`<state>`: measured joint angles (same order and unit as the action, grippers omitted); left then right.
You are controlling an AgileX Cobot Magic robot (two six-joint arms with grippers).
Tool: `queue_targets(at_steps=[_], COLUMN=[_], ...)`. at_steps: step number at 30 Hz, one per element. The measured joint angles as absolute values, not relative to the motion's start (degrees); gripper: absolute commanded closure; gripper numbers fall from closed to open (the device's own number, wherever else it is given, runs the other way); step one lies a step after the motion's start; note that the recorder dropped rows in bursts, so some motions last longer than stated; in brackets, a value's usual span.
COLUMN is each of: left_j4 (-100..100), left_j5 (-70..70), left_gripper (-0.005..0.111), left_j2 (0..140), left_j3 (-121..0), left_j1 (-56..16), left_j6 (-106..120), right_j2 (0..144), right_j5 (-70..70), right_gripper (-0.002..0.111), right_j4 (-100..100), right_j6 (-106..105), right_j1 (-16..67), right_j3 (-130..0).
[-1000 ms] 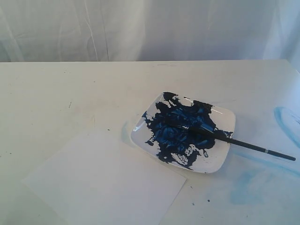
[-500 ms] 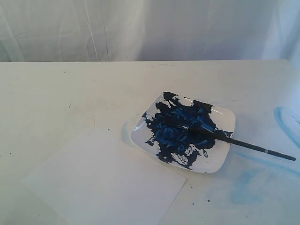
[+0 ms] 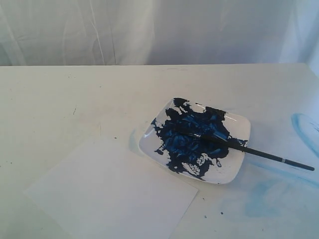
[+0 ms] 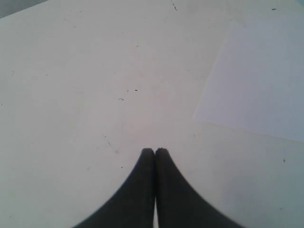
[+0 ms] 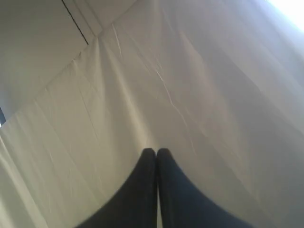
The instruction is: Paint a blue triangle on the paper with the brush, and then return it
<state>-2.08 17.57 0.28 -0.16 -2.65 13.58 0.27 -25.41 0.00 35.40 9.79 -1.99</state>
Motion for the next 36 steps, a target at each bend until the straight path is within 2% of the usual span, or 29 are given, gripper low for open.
queue_targets(at_steps=[5, 9, 15, 21, 25, 28, 36], left_j4=[-1.98, -1.98, -1.98, -1.98, -1.98, -1.65, -1.40], left_j5=[17.57, 17.57, 17.57, 17.57, 17.57, 17.57, 17.57], left_gripper=[0.107, 0.107, 0.107, 0.107, 0.107, 0.107, 0.107], left_j2=[0.28, 0.28, 0.28, 0.28, 0.28, 0.28, 0.28], left_j3=[-0.16, -0.16, -0.16, -0.16, -0.16, -0.16, -0.16], left_j1=[-2.65, -2.65, -2.65, -2.65, -2.65, -2.65, -2.65], left_j6=[15.56, 15.67, 15.77, 16.48, 16.59, 16.80, 16.80], right_j2=[0.27, 2.44, 16.43, 31.03, 35.97, 36.81, 36.81], right_j5=[-13.22, 5.93, 20.30, 35.91, 46.50, 50.89, 51.91], right_gripper=[0.108, 0.108, 0.108, 0.108, 0.108, 0.108, 0.108], right_j4=[0.00, 0.00, 1.44, 13.25, 19.08, 20.23, 22.20], right_j6=[37.20, 37.31, 34.72, 19.76, 13.26, 11.86, 11.35], right_j1=[9.79, 9.79, 9.91, 10.95, 11.05, 11.16, 11.39], right_j3=[-7.62, -13.22, -23.02, -32.98, -34.90, -34.93, -34.93])
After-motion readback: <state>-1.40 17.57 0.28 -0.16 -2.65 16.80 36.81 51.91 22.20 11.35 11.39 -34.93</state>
